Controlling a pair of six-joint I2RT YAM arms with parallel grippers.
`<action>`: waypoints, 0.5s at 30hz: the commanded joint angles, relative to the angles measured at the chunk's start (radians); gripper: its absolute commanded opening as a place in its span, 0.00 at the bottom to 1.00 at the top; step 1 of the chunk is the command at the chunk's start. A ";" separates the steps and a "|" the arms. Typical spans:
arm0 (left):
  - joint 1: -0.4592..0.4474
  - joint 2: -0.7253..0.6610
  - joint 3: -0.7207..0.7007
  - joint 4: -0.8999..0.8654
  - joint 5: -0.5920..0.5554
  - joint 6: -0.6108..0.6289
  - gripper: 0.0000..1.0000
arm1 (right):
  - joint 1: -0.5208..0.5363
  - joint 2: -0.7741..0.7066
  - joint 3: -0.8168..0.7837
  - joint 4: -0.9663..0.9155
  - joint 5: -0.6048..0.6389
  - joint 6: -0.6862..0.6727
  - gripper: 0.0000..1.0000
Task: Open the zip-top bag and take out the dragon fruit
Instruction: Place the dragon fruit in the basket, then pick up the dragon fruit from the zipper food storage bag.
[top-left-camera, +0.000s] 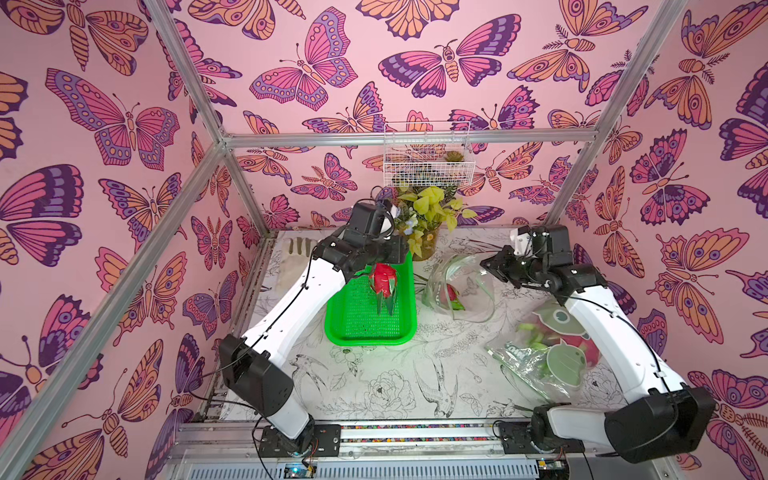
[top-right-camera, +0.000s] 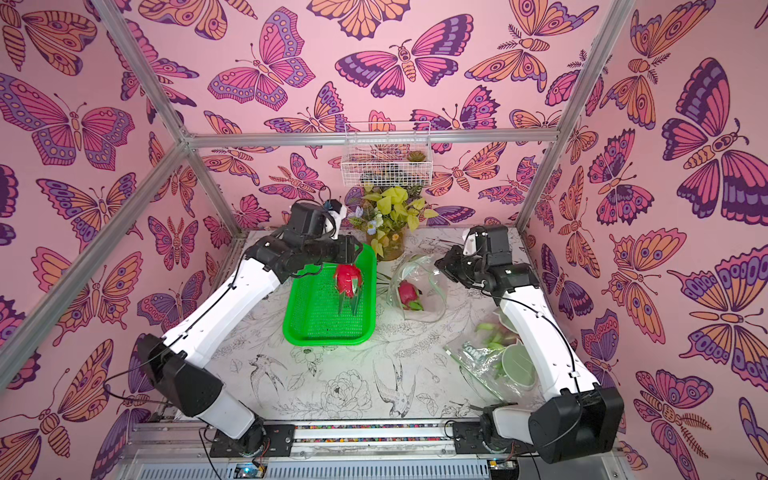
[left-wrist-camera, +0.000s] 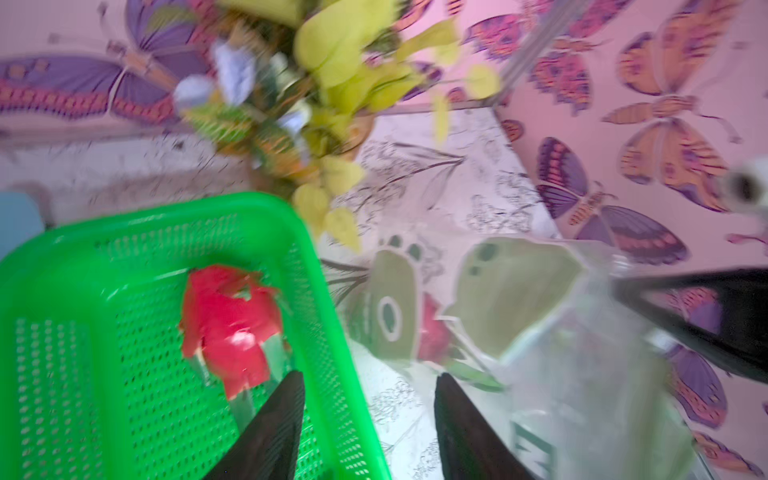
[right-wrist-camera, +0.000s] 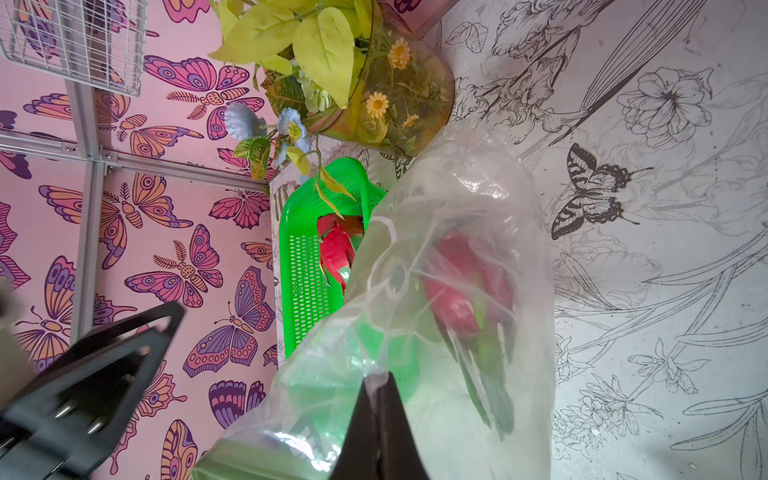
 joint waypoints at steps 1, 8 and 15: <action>-0.100 -0.003 0.084 -0.085 -0.029 0.136 0.49 | 0.009 -0.003 0.013 0.023 0.004 0.020 0.00; -0.286 0.127 0.245 -0.132 -0.024 0.205 0.37 | 0.008 -0.004 -0.018 0.061 0.005 0.042 0.00; -0.345 0.287 0.312 -0.171 -0.045 0.182 0.17 | 0.008 -0.009 -0.020 0.070 0.010 0.051 0.00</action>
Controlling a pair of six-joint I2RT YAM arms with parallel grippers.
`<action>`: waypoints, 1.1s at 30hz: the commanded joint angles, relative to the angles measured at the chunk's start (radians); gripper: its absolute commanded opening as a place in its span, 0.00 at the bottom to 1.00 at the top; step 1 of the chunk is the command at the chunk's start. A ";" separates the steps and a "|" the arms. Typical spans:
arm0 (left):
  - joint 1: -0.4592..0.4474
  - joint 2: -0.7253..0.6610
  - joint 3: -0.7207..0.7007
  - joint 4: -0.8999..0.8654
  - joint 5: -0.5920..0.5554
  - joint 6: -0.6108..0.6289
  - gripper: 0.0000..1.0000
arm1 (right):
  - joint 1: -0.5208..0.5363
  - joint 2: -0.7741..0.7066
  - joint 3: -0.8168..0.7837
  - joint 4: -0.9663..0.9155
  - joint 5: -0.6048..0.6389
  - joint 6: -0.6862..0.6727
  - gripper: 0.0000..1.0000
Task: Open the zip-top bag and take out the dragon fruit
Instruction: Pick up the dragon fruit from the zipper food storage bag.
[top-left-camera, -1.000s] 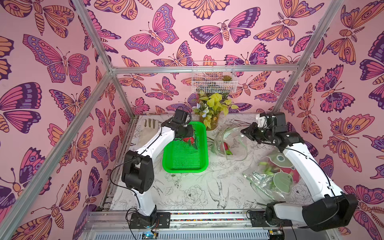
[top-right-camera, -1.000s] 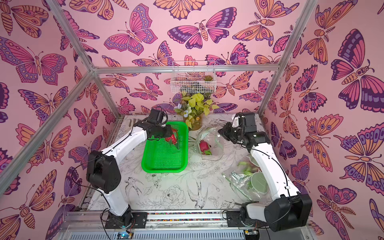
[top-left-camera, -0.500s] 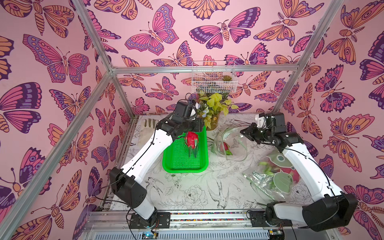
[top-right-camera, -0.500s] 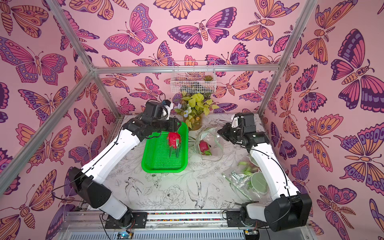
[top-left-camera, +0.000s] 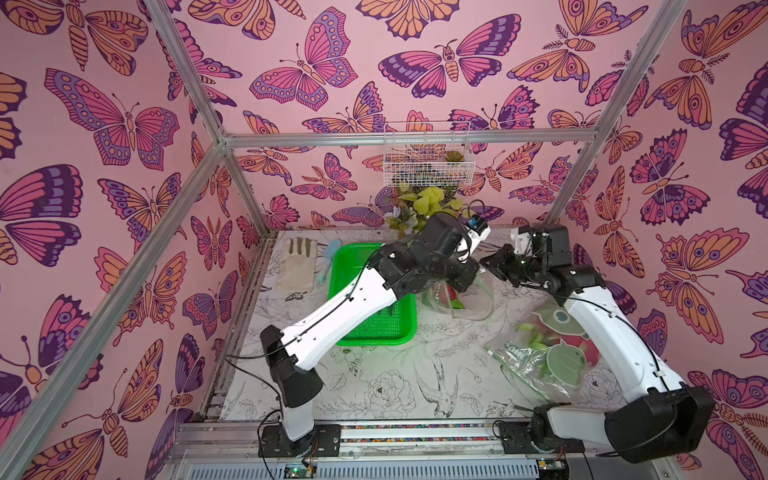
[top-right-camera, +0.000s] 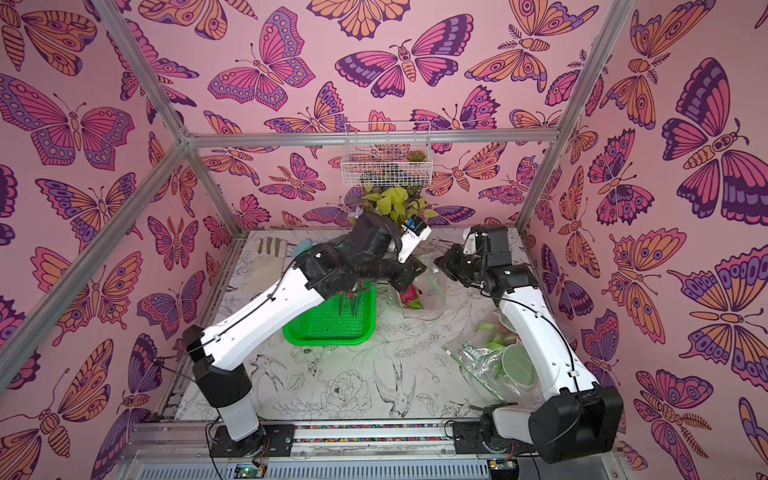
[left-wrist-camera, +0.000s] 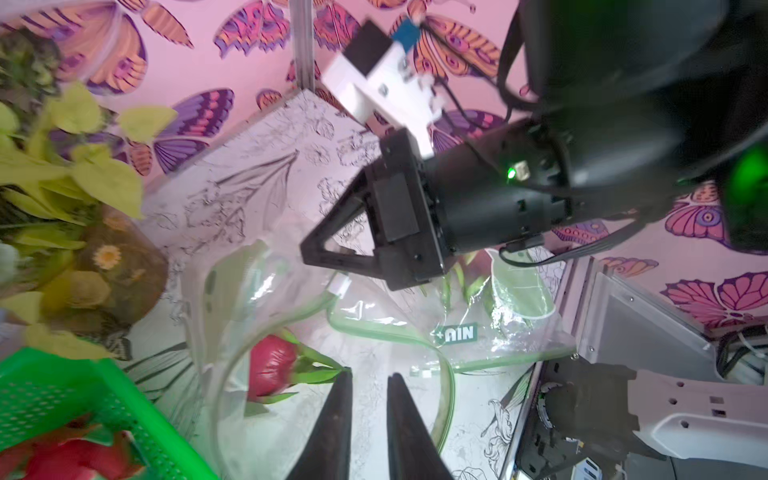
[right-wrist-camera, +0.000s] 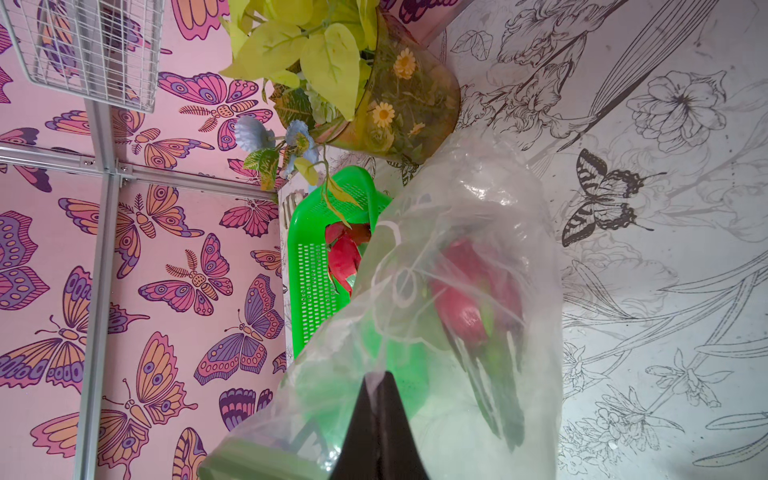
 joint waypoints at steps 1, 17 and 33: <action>0.003 0.059 0.007 -0.062 -0.036 0.001 0.18 | 0.007 -0.010 -0.005 0.019 0.011 0.011 0.00; 0.015 0.294 0.094 -0.210 -0.194 -0.036 0.28 | 0.006 -0.034 -0.051 0.071 0.021 0.054 0.00; 0.026 0.309 -0.029 -0.026 -0.032 -0.119 0.45 | -0.080 -0.062 -0.144 0.148 -0.039 0.105 0.35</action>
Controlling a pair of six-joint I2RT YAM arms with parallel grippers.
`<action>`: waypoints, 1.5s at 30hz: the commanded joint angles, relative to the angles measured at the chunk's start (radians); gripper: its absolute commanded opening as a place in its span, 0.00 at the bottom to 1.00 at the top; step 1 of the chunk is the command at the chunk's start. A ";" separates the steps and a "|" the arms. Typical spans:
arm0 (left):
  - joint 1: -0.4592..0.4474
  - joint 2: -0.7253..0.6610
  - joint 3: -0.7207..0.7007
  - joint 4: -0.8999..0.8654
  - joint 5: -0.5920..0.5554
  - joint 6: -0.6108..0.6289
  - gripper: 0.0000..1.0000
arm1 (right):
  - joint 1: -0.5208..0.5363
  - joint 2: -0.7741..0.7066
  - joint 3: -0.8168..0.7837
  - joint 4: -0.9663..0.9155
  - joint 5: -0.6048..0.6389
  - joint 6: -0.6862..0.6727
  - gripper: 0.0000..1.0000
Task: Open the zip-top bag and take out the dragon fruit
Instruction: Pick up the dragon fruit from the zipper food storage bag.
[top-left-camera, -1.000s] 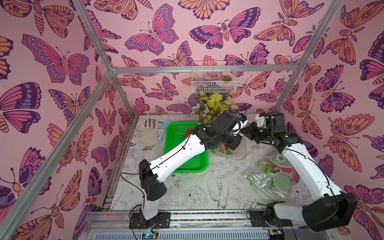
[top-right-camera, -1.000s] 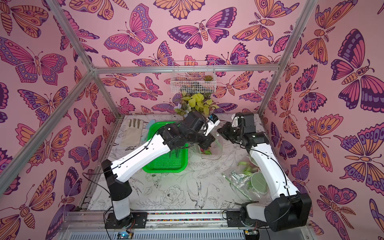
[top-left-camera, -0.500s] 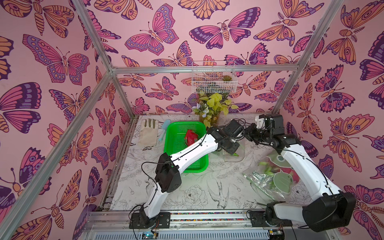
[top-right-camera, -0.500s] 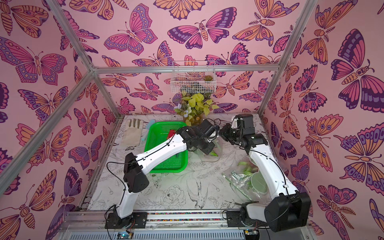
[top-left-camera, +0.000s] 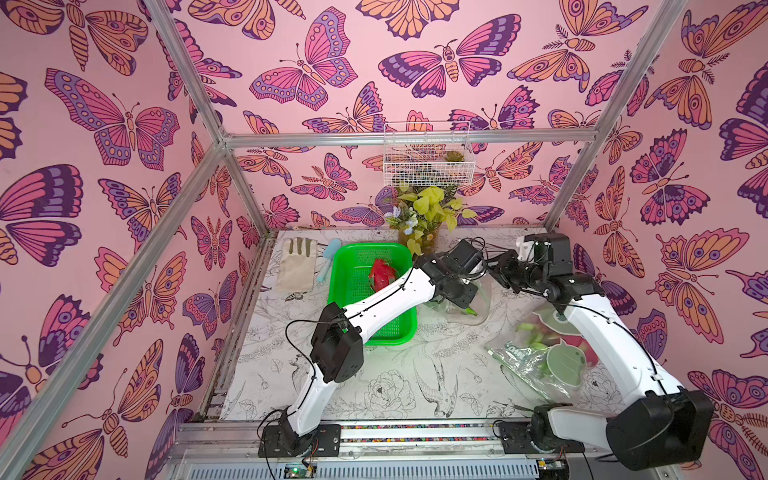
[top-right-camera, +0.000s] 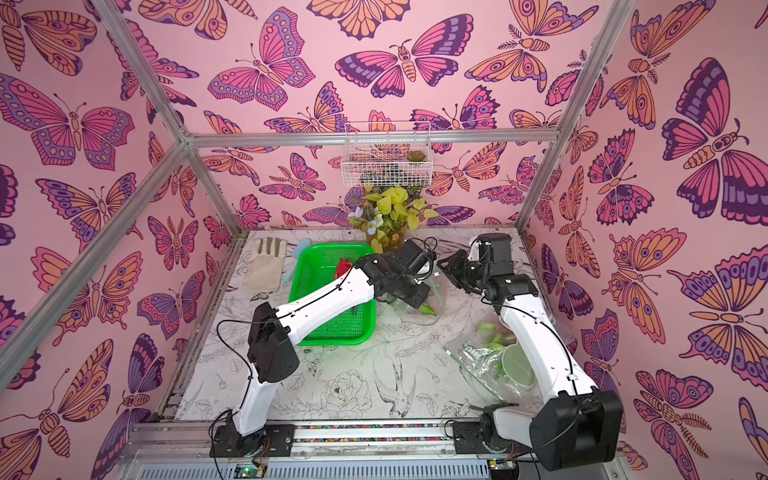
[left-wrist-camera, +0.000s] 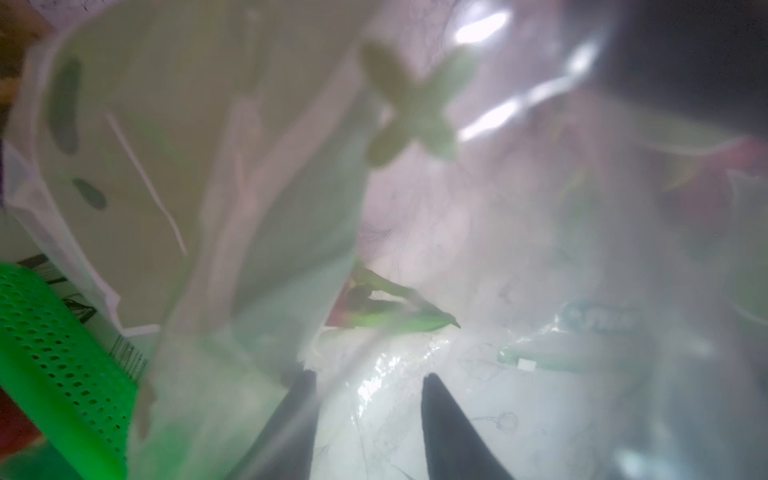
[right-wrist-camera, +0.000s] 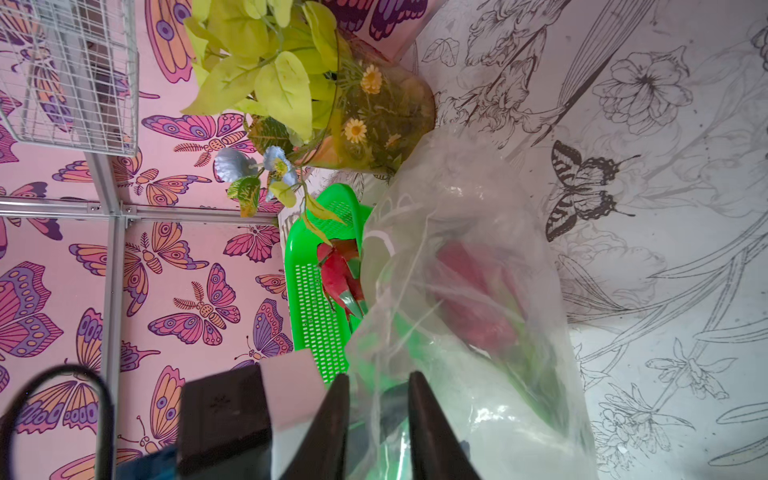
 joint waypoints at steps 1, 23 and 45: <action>-0.004 0.030 -0.039 0.046 0.024 -0.023 0.45 | -0.044 -0.032 -0.023 0.053 -0.044 0.014 0.39; 0.009 0.015 -0.180 0.176 0.070 -0.134 0.57 | -0.222 -0.144 -0.230 -0.100 -0.170 -0.274 0.69; -0.059 -0.118 -0.509 0.484 0.028 -0.294 0.31 | -0.199 0.369 -0.105 0.224 -0.302 -0.116 0.66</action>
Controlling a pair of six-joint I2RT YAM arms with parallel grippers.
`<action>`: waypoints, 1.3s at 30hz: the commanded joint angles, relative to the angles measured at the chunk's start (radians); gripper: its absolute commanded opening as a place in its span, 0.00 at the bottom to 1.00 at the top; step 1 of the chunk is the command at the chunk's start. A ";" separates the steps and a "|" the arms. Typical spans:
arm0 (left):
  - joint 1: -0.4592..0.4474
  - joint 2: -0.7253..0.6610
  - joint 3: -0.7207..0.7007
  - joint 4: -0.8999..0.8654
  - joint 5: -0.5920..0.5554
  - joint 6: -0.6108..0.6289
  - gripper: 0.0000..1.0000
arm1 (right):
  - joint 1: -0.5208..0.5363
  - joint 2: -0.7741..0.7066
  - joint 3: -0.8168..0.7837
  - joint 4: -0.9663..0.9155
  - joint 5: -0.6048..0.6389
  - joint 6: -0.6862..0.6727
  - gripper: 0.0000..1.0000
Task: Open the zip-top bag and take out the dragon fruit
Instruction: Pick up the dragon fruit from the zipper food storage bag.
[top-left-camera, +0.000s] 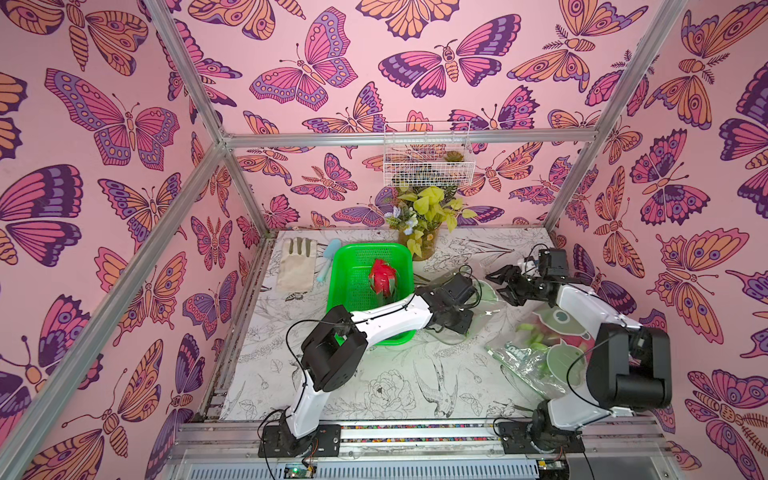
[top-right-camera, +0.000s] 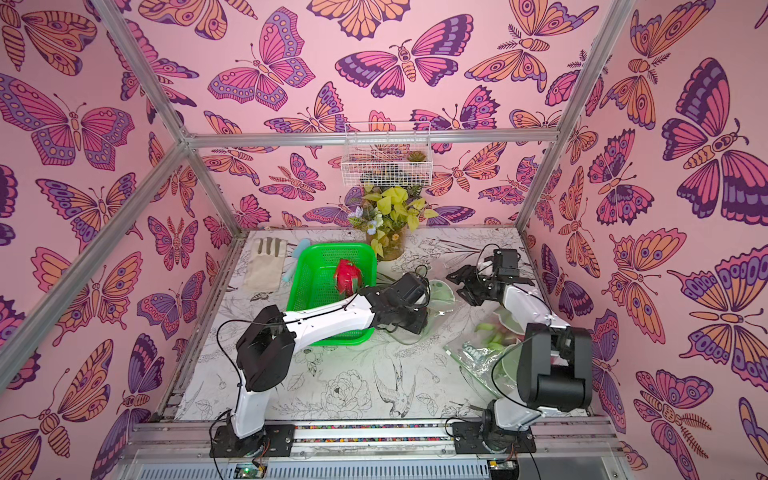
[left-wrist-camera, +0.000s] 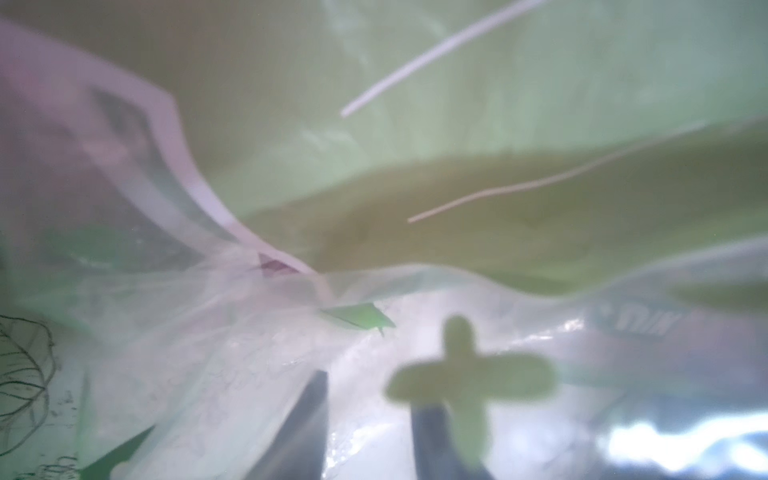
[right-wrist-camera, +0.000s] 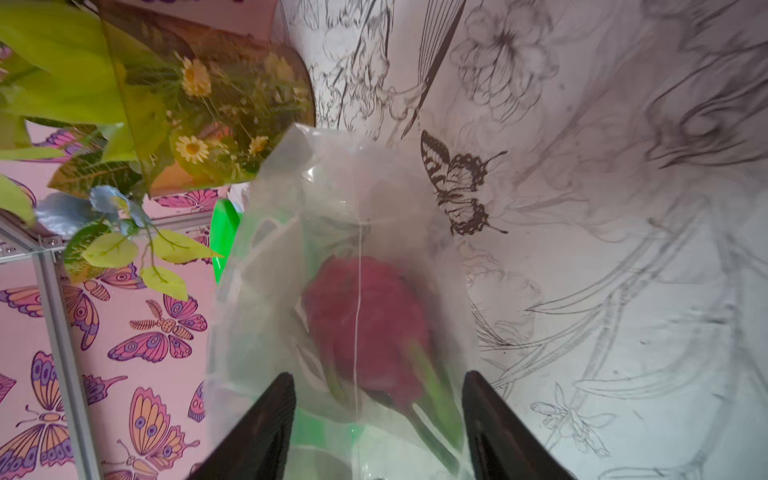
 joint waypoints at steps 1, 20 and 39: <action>-0.006 -0.006 -0.029 0.089 -0.010 -0.059 0.30 | 0.018 0.036 0.011 0.077 -0.055 0.031 0.66; -0.036 0.057 -0.065 0.131 -0.100 -0.221 0.47 | 0.076 0.054 -0.038 0.089 0.003 0.034 0.00; -0.035 0.137 -0.025 0.083 -0.164 -0.309 0.50 | 0.091 0.013 -0.125 0.115 0.011 0.054 0.00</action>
